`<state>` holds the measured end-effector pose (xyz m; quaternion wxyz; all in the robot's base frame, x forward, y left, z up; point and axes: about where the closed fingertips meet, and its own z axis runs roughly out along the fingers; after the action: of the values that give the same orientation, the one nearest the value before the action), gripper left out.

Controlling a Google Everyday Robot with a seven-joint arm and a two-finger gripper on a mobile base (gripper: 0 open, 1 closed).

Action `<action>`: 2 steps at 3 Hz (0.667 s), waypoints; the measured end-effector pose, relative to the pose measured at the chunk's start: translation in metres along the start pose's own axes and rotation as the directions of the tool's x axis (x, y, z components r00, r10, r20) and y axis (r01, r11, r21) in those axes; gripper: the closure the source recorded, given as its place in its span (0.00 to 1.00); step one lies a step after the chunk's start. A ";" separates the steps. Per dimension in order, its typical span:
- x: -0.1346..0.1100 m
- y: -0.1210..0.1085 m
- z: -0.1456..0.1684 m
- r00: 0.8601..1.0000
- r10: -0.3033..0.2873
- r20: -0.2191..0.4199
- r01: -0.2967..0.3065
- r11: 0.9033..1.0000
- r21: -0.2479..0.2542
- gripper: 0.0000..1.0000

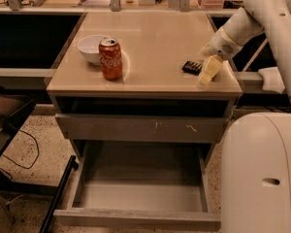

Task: Place rxbar chocolate into middle drawer

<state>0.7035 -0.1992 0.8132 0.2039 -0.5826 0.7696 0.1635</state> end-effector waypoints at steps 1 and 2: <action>0.008 -0.007 0.015 1.000 0.013 0.000 -0.013 1.000 -0.018 0.00; 0.005 -0.013 0.019 1.000 0.012 0.008 -0.012 1.000 -0.003 0.19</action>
Offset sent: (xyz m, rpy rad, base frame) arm 0.0061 -0.0008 -0.0152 0.0049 0.0192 -0.0018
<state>0.7171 -0.1969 0.7939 0.2054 -0.5775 0.7720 0.1683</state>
